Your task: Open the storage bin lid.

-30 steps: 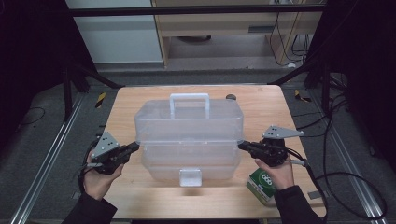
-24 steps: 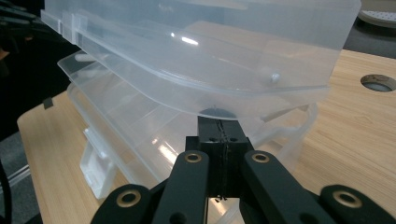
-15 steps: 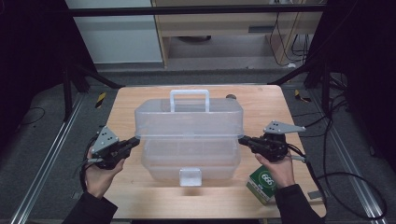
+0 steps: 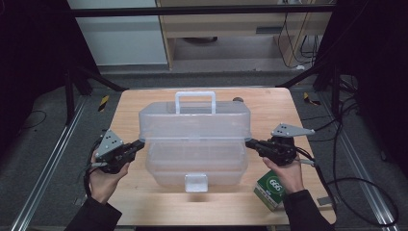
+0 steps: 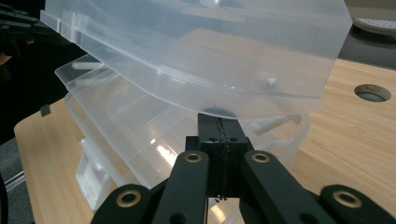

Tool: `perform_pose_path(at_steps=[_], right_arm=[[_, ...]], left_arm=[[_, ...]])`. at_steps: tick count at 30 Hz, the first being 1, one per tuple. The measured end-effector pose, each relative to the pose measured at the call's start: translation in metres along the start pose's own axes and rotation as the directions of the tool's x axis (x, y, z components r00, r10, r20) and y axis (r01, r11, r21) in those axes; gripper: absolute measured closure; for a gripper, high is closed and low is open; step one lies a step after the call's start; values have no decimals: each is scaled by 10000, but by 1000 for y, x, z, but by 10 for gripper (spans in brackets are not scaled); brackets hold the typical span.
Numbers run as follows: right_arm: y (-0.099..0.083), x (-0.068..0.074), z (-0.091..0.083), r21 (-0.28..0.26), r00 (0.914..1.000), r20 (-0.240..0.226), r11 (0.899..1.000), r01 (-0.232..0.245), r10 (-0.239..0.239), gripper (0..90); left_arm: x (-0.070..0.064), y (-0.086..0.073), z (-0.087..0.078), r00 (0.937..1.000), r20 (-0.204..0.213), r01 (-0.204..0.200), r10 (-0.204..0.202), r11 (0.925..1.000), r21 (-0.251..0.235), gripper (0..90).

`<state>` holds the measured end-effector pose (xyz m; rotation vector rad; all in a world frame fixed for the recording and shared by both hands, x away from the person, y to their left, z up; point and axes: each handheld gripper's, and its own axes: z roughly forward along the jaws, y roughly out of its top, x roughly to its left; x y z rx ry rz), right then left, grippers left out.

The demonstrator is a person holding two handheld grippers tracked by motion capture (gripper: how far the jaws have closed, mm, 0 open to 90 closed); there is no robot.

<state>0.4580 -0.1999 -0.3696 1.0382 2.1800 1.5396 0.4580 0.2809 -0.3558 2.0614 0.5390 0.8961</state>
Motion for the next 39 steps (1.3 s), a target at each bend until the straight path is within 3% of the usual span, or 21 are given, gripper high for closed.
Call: perform_pose_path(at_steps=[3,8,13,19,30,39], right_arm=[[0,0,0,40,10000,-12,10000,26,-26,900],[0,1,0,71,10000,-12,10000,34,-34,900],[0,1,1,91,10000,-35,9999,73,-72,900],[0,2,1,122,9999,-83,9999,88,-87,900],[0,2,2,140,9999,-140,9999,61,-59,900],[-2,2,4,346,9999,61,9993,153,-155,891]], left_arm=[[3,-5,0,9997,-215,-79,81,9999,111,814],[2,-8,0,9967,-775,249,-243,9997,76,680],[2,-6,3,9970,-771,112,-111,9999,9,599],[0,-4,8,9956,-892,248,-270,9993,-263,577],[1,3,17,9952,-963,-188,145,9989,-441,603],[1,3,14,9945,-1040,-187,142,9989,-427,624]])
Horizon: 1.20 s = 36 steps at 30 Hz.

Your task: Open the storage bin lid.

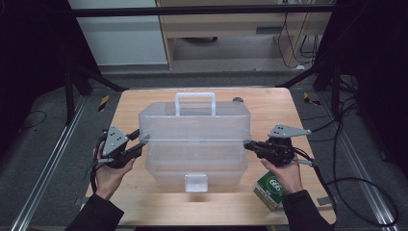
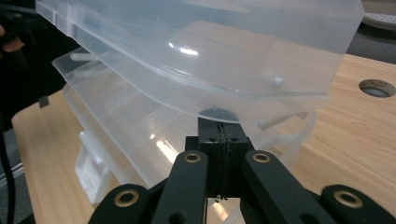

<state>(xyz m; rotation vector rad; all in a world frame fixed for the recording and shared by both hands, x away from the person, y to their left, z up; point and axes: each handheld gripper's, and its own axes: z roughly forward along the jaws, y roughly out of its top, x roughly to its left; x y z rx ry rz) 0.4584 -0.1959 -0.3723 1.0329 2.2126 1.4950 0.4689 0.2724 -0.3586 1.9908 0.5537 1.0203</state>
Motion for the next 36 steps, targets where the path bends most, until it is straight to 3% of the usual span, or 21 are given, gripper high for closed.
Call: perform_pose_path(at_steps=[5,10,22,36], right_arm=[[-3,-5,-2,321,9980,637,9995,25,-45,858],[-10,-9,3,1081,9920,1262,9939,-236,98,816],[-24,-12,22,1903,9908,1323,9803,-534,283,783],[-26,-11,29,2114,9905,1260,9741,-807,547,807]], left_arm=[[-1,2,-1,10000,-70,-54,54,10000,51,614],[-1,4,-1,9999,-34,-149,149,9999,87,609],[1,5,-1,10000,1,-11,11,10000,43,597],[4,8,0,10000,-24,80,-80,9999,109,598]])
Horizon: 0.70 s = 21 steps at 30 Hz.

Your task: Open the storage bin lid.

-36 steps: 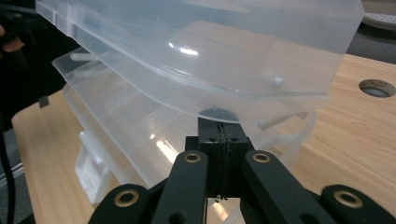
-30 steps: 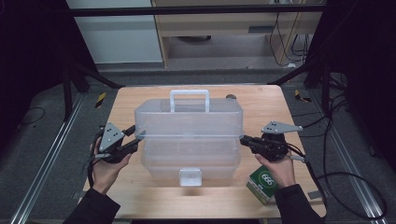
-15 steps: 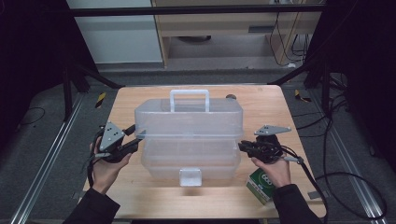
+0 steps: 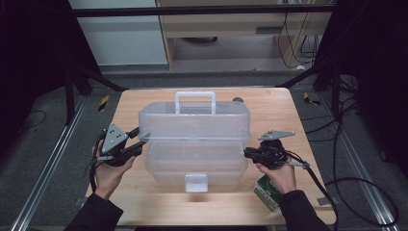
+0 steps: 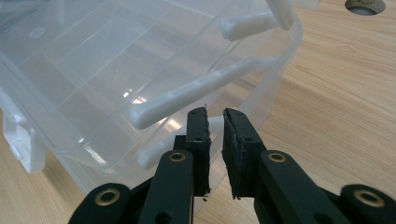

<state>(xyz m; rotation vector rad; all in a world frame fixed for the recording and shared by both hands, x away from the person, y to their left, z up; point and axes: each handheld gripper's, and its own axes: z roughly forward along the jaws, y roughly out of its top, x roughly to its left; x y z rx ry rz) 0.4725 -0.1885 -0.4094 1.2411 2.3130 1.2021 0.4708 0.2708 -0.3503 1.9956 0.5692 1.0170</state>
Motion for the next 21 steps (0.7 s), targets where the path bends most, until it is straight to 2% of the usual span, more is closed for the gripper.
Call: perform_pose_path(at_steps=[13,21], right_arm=[[0,0,0,-25,10000,-29,10000,65,-65,810],[0,0,0,-72,9999,-15,9999,123,-123,810]], left_arm=[[9,9,4,9998,-87,181,-182,9998,-104,591],[15,15,7,9987,-204,470,-475,9986,-224,591]])
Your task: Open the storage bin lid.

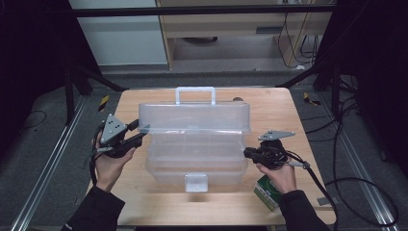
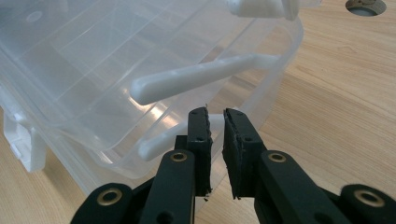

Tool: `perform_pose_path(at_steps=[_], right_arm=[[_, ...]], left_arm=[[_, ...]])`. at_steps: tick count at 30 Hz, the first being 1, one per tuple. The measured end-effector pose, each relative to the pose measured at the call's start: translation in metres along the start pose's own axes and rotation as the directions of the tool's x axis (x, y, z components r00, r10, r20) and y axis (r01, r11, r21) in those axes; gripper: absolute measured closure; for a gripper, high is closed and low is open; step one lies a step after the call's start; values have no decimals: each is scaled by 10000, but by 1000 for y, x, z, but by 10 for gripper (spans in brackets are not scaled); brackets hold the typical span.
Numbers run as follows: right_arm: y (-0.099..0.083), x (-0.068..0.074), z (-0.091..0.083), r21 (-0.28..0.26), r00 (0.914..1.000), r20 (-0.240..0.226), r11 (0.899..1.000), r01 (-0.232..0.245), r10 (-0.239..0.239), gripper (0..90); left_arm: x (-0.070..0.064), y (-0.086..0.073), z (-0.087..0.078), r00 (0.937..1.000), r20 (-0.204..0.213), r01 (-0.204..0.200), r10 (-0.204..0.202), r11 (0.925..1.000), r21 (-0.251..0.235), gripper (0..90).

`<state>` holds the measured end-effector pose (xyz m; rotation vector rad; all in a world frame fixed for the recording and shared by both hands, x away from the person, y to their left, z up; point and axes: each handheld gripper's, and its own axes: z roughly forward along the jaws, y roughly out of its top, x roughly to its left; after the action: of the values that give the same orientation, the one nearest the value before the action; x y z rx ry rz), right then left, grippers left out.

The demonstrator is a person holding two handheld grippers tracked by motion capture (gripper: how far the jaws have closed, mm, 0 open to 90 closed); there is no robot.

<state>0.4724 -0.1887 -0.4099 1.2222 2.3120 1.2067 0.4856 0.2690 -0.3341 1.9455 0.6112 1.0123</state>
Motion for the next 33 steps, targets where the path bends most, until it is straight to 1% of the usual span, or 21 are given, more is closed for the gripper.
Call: perform_pose_path(at_steps=[4,10,11,15,23,26,28,30,32,33], right_arm=[[0,0,0,23,10000,0,10000,-11,11,810],[0,0,0,21,10000,3,10000,-42,42,811],[0,0,0,18,10000,8,10000,-43,43,811],[0,0,0,25,10000,-3,10000,-48,48,811],[0,0,0,-4,10000,-20,10000,-70,70,810],[0,0,0,12,10000,-21,10000,-96,96,810],[0,0,0,20,9999,-31,9999,-122,122,810],[0,0,0,37,9999,-29,9999,-145,145,810],[0,0,0,27,9999,-37,9999,-148,148,810],[0,-1,0,22,9999,-36,9999,-107,107,810]], left_arm=[[4,3,3,9999,-78,91,-92,9999,-105,592],[8,8,8,9989,-245,398,-405,9988,-294,596],[9,9,8,9989,-284,372,-381,9989,-300,597],[13,13,12,9978,-389,525,-538,9980,-353,602],[19,20,18,9965,-619,552,-568,9981,-282,616],[20,23,20,9963,-723,457,-472,9987,-215,625],[22,24,21,9965,-711,432,-443,9989,-169,636],[24,24,23,9961,-692,535,-546,9984,-177,644],[25,25,24,9952,-774,587,-594,9982,-120,653],[25,26,24,9956,-777,524,-526,9986,-40,655]])
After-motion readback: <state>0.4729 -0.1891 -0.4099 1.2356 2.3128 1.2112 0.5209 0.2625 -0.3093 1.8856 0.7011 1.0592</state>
